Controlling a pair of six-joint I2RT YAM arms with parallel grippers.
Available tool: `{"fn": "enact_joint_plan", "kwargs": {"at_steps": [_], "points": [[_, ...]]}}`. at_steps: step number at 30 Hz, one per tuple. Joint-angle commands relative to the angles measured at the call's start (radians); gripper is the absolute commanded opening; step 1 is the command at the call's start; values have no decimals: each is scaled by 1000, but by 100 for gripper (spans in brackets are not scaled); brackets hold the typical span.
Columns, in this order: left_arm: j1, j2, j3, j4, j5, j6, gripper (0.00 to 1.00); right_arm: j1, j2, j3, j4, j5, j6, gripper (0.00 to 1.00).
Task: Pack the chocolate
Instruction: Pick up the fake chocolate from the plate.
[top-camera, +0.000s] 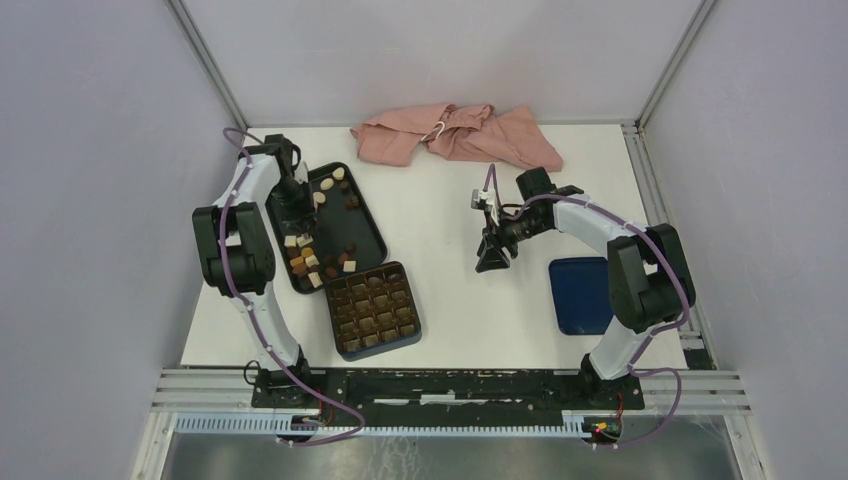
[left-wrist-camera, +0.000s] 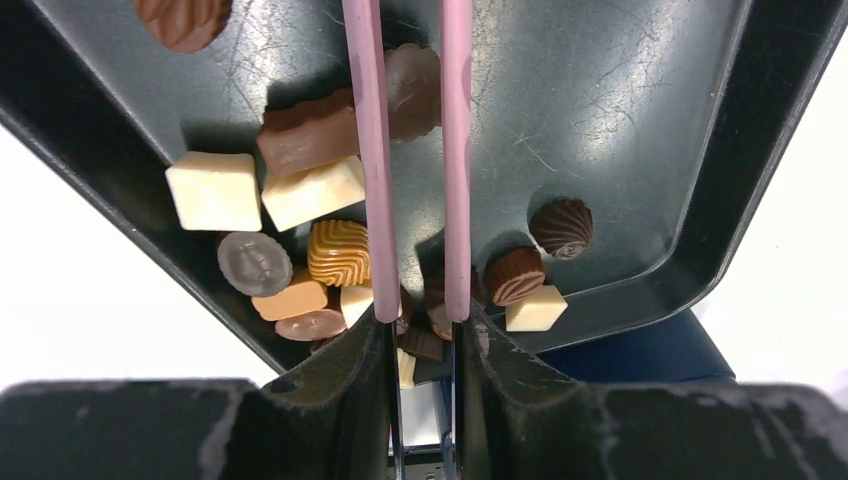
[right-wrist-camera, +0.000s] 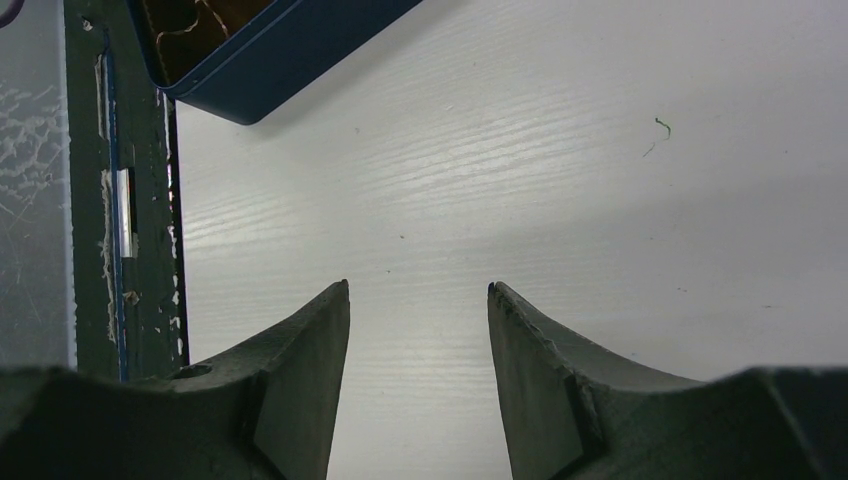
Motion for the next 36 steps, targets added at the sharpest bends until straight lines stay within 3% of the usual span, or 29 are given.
{"fn": "enact_joint_plan", "kwargs": {"at_steps": [1,10,25,36], "points": [[-11,21,14,3,38,55,33,-6,-1,42,-11,-28,-29,59],[-8,-5,39,9,-91,39,35,-6,4,45,-17,-29,-34,59],[35,-52,7,55,-52,35,36,-7,11,46,-19,-29,-37,60],[39,8,26,42,-48,40,39,-6,17,47,-22,-26,-38,60]]}}
